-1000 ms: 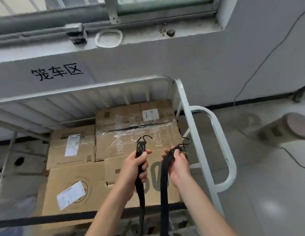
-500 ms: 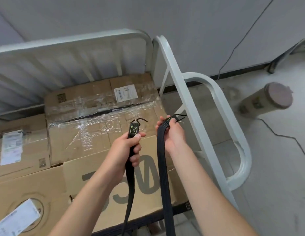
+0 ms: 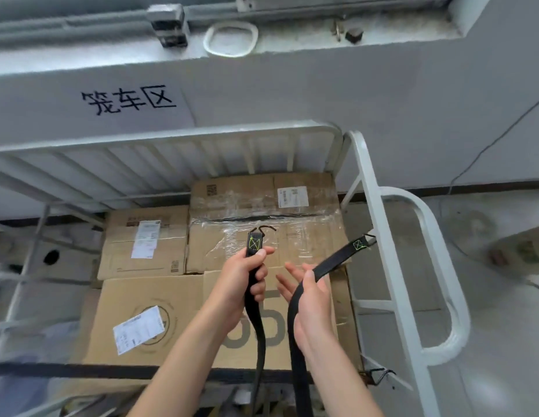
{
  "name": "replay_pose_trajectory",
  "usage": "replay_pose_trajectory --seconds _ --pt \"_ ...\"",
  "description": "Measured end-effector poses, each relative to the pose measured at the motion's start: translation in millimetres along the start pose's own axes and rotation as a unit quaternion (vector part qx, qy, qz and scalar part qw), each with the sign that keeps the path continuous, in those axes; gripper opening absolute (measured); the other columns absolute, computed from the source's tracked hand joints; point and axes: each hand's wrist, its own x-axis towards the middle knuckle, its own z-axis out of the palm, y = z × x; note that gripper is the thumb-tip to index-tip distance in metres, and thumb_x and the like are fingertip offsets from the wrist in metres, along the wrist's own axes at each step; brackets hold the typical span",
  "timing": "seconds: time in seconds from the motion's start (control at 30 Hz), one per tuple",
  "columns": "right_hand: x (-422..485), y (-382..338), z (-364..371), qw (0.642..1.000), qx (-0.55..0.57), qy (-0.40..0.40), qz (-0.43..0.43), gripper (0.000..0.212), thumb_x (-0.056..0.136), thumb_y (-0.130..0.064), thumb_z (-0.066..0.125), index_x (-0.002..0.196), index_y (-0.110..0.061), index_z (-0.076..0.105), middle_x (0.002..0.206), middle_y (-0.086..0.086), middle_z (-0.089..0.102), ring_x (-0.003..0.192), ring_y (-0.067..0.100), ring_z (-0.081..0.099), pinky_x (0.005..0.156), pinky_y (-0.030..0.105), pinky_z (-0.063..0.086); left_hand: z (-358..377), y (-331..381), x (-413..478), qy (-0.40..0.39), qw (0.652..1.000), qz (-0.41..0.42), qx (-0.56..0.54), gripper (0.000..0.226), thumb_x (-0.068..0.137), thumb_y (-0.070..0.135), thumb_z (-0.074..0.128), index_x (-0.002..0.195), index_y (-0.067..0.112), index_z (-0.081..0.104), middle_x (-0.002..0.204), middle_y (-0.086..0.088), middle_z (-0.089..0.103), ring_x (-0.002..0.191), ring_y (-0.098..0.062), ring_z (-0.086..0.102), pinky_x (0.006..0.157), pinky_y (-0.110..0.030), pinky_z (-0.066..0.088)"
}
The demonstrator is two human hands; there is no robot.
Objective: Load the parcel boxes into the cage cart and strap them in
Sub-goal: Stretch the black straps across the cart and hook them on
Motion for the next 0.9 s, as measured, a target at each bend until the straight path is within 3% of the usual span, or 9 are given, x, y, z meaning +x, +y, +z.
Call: replay_pose_trajectory --seconds 0.13,0.2,0.33,0.6,0.73,0.8,0.9 --pt "-44.5 18.3 12.5 0.999 -0.044 0.001 0.014 0.029 0.109 -0.02 0.036 0.134 -0.009 0.044 0.134 0.013 0.061 0.103 0.026 0.071 0.089 0.037 0.055 -32.4 23.8 -53.8 0.005 0.999 0.044 -0.007 0.023 0.102 0.022 0.051 0.118 0.009 0.062 0.058 0.004 0.044 0.041 -0.009 0.034 0.04 -0.022 0.031" --pt "-71.8 34.8 22.1 0.998 -0.055 -0.007 0.032 0.038 0.108 -0.018 0.038 0.143 -0.005 0.038 0.139 0.014 0.056 0.11 0.029 0.067 0.1 0.042 0.051 -52.2 32.4 -84.2 0.012 0.998 0.061 -0.008 0.023 0.102 0.021 0.051 0.118 0.009 0.062 0.059 0.004 0.044 0.042 -0.009 0.035 0.04 -0.022 0.032" --pt "-131.9 77.0 46.3 0.996 -0.063 -0.039 0.05 0.04 0.107 -0.017 0.04 0.145 -0.003 0.036 0.13 0.018 0.06 0.106 0.029 0.067 0.105 0.047 0.048 -103.4 42.7 -147.1 0.027 0.994 0.103 -0.028 0.019 0.102 0.02 0.05 0.114 0.01 0.062 0.058 0.004 0.044 0.041 -0.009 0.035 0.04 -0.022 0.032" --pt "-262.0 177.8 115.4 0.991 -0.068 -0.098 0.062 0.044 0.111 -0.019 0.027 0.146 0.006 0.029 0.145 0.024 0.048 0.11 0.032 0.06 0.109 0.047 0.042 -254.5 58.6 -282.9 0.099 0.976 0.19 -0.038 0.018 0.103 0.02 0.049 0.112 0.009 0.061 0.056 0.005 0.044 0.039 -0.008 0.034 0.038 -0.021 0.03" --pt "-322.7 238.4 153.9 0.986 -0.092 -0.129 0.057 0.041 0.109 -0.014 0.028 0.141 0.008 0.04 0.14 0.024 0.054 0.118 0.033 0.06 0.101 0.037 0.045 -333.1 71.5 -351.2 0.12 0.963 0.236 -0.056 0.016 0.102 0.018 0.048 0.108 0.01 0.061 0.054 0.005 0.043 0.036 -0.008 0.031 0.038 -0.019 0.027" --pt "-348.7 261.0 170.9 0.983 -0.114 -0.138 0.047 0.038 0.109 -0.012 0.028 0.141 0.004 0.042 0.135 0.022 0.059 0.112 0.029 0.063 0.097 0.035 0.046 -370.1 77.7 -384.6 0.127 0.956 0.254 -0.068 0.016 0.103 0.018 0.047 0.108 0.01 0.06 0.054 0.004 0.042 0.035 -0.008 0.031 0.039 -0.018 0.027" --pt "-369.9 288.5 193.5 0.984 -0.136 -0.107 0.029 0.029 0.106 -0.008 0.031 0.119 0.0 0.056 0.118 0.017 0.069 0.098 0.023 0.068 0.095 0.037 0.05 -420.8 86.1 -421.9 0.13 0.95 0.271 -0.086 0.016 0.104 0.018 0.046 0.108 0.009 0.059 0.053 0.004 0.041 0.034 -0.008 0.03 0.038 -0.017 0.027"
